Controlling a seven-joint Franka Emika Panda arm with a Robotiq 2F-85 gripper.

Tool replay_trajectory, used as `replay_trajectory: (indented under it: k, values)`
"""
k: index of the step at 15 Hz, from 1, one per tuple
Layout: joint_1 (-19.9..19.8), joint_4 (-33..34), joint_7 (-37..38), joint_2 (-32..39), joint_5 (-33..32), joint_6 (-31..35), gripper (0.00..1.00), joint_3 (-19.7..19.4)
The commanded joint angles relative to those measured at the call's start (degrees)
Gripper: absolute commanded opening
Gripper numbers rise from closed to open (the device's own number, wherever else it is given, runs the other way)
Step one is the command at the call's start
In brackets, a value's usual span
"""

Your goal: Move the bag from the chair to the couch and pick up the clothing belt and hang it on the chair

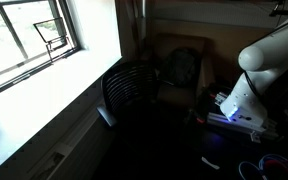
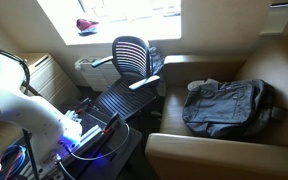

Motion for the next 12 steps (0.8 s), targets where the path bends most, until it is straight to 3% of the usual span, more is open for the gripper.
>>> replay_trajectory:
  k: [1,2,3,4,5,8,11,12]
  values:
    - [13.1,-9.1,-2.9,-0.3,0.6,-9.5,0.0,-11.5]
    - [16.2,-12.2,-2.3,-1.2,-0.4,-13.1,0.0,-14.5]
    - [13.6,-16.4,3.7,-4.5,-5.3,-18.6,0.0,-12.8]
    - [16.6,-19.2,3.2,-5.0,-6.5,-21.9,0.0,-15.8]
    - [25.5,-21.1,-1.1,-2.5,-6.3,-22.7,0.0,-23.8]
    - [33.1,-27.6,0.8,-2.7,-11.1,-30.8,0.0,-31.8]
    - [37.3,-31.8,-0.1,-0.7,-12.8,-36.6,0.0,-35.4]
    - [38.2,-31.9,-0.2,-5.2,-10.1,-31.6,0.0,-34.3]
